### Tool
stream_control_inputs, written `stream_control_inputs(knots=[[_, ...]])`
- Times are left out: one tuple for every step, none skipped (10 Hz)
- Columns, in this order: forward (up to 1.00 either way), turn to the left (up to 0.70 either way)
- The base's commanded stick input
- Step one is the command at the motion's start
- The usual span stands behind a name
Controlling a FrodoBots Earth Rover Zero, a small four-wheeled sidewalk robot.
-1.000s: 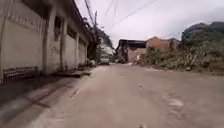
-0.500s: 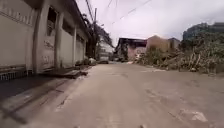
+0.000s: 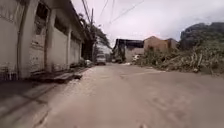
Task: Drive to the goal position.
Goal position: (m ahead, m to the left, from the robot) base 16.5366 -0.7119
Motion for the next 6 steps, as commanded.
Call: stream_control_inputs(knots=[[1.0,0.33],[1.0,0.21],[1.0,0.05],[1.0,0.0],[1.0,0.0],[1.0,0.0]])
